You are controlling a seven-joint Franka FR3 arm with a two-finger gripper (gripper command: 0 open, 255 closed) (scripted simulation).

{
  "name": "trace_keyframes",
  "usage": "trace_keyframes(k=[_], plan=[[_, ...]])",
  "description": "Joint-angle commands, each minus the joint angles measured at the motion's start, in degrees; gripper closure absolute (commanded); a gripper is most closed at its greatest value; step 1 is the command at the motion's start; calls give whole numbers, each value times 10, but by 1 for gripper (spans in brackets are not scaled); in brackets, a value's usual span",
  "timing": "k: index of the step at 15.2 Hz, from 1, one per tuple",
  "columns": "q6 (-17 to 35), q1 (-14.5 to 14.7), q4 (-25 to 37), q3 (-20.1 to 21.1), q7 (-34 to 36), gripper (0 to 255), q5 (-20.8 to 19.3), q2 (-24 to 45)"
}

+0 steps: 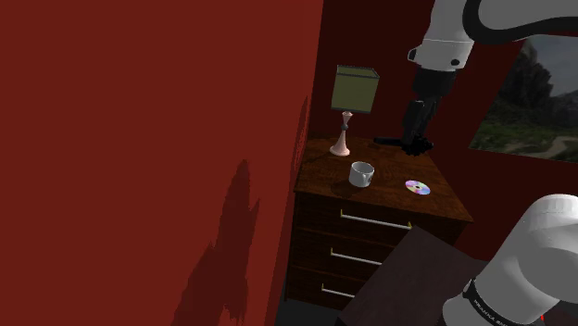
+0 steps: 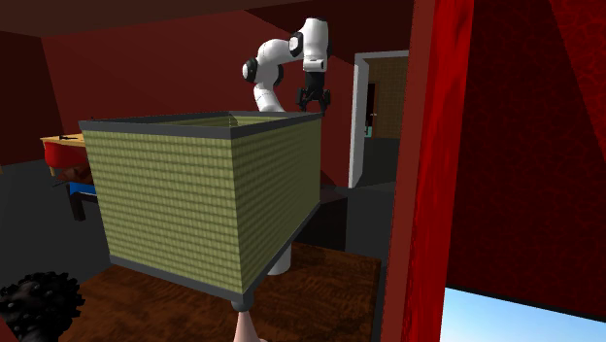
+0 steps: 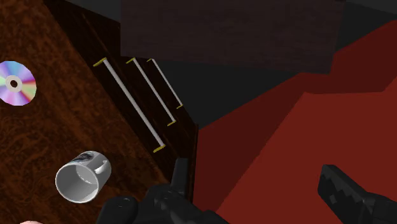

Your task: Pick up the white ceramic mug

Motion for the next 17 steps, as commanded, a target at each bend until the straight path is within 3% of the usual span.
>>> trace_keyframes(k=[1,9,17], plan=[[0,0,0,0,0,0,0,0],[118,-23,-24,-78,-88,0,-41,95],[231,-36,3,-153,-179,0,-52,235]])
